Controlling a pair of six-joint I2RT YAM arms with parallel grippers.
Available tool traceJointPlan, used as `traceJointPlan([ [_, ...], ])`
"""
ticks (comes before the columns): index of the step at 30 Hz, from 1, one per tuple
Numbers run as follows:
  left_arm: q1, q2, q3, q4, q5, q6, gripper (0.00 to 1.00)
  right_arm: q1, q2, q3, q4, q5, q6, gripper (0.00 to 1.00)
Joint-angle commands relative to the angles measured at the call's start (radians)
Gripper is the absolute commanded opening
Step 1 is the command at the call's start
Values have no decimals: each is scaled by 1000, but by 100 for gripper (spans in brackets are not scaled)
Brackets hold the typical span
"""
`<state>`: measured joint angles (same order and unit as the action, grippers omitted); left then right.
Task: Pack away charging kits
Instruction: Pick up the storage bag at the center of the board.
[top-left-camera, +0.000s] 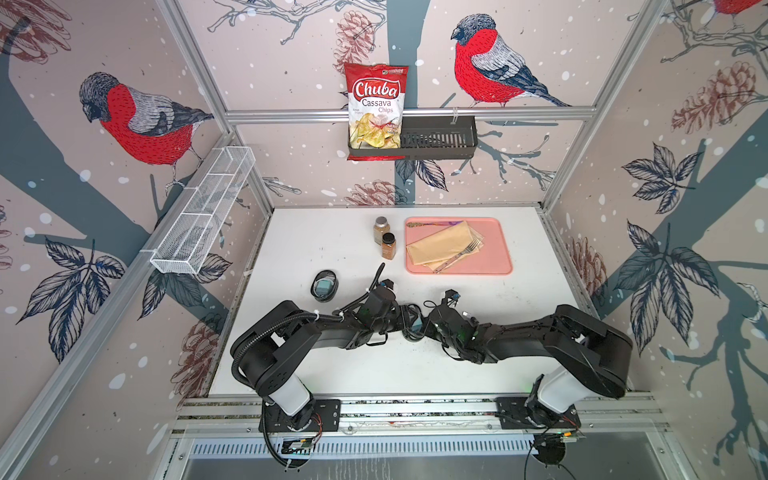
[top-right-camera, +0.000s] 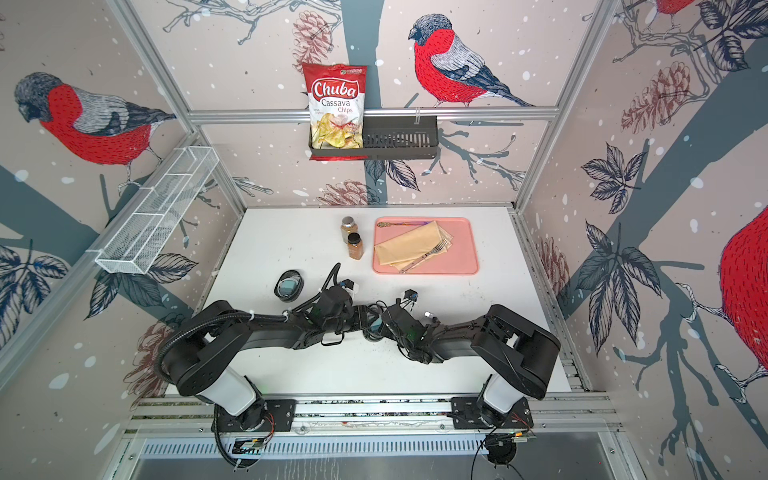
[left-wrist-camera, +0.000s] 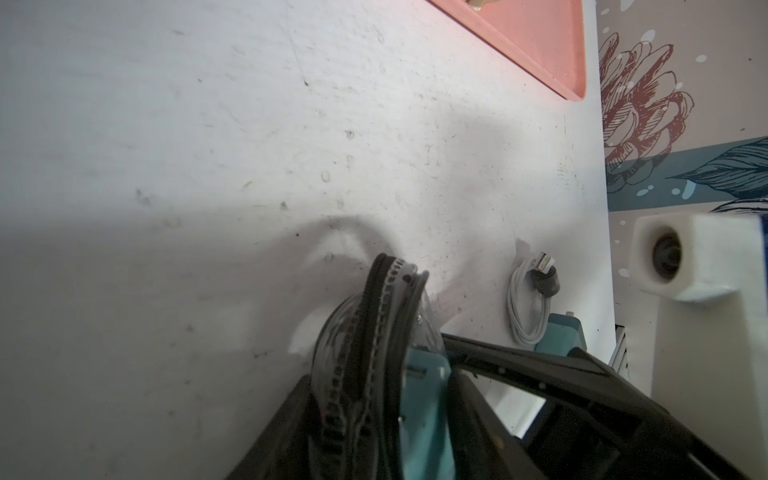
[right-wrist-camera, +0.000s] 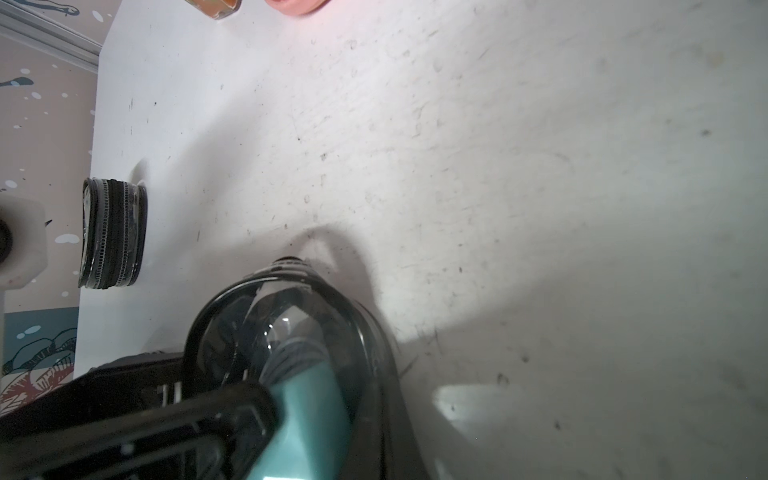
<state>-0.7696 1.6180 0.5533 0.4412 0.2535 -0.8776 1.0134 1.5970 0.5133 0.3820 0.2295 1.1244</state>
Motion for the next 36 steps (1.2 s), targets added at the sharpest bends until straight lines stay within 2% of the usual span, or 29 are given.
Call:
traceJointPlan([
  [1, -1, 1, -10, -4, 83, 12, 52, 0, 14, -1, -117, -26, -15, 0],
  [18, -2, 45, 6, 27, 94, -10, 53, 3, 11, 2, -116, -29, -18, 0],
  [31, -1, 67, 30, 32, 113, -6, 23, 5, -24, -13, -100, -35, -36, 0],
  [36, 0, 27, 58, -20, 77, 9, 10, 21, -145, -3, -177, 27, -69, 24],
])
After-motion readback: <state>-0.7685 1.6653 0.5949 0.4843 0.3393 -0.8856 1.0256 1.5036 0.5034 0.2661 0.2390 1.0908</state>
